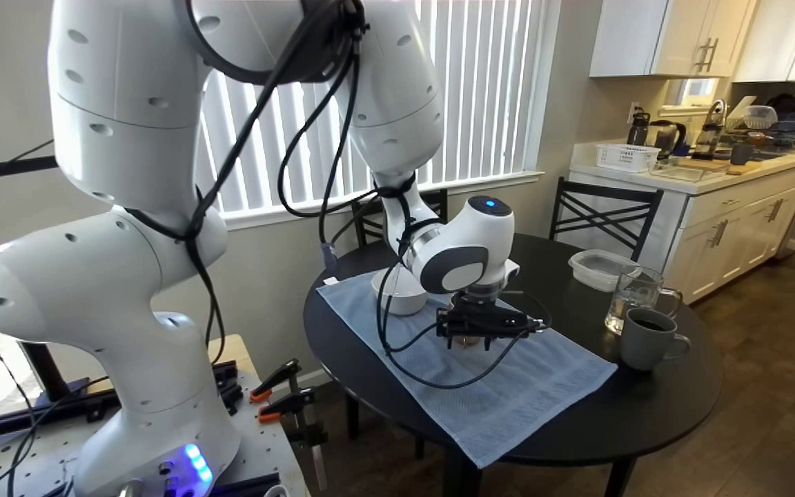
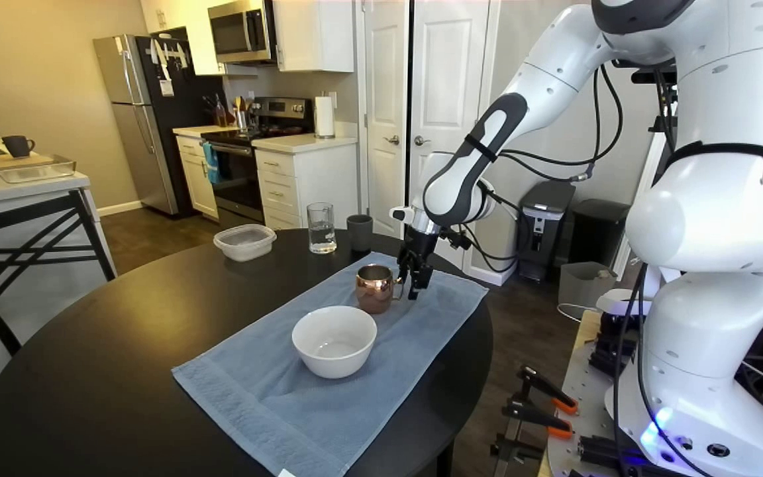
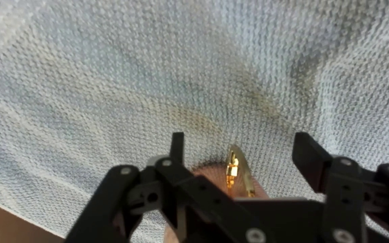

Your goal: Transfer the contents of the cup into the white bowl

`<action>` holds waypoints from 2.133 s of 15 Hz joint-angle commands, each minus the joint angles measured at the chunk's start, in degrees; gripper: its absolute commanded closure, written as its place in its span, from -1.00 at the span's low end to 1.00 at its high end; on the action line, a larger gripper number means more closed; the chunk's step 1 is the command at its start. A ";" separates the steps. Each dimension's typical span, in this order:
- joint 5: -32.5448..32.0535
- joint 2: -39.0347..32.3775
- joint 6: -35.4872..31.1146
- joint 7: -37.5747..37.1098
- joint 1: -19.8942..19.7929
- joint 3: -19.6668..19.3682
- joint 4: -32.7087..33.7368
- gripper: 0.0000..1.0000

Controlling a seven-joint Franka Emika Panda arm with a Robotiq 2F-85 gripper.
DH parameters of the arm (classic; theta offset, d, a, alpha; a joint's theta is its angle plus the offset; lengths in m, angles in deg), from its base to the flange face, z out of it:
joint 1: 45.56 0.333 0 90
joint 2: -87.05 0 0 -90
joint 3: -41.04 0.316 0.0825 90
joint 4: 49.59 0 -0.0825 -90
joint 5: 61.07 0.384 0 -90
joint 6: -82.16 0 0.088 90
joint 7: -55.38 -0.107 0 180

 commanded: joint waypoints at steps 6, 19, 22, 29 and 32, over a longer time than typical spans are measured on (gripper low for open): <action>6.36 4.39 -6.11 5.49 5.42 -3.96 -2.11 -0.40; 9.80 4.06 -6.76 6.50 6.99 -4.22 -2.24 0.02; 9.89 4.00 -6.84 6.59 7.11 -4.28 -2.25 0.41; 9.79 3.81 -7.19 6.71 7.25 -4.27 -2.59 1.00; 9.77 3.80 -7.32 6.67 7.24 -4.26 -2.64 0.93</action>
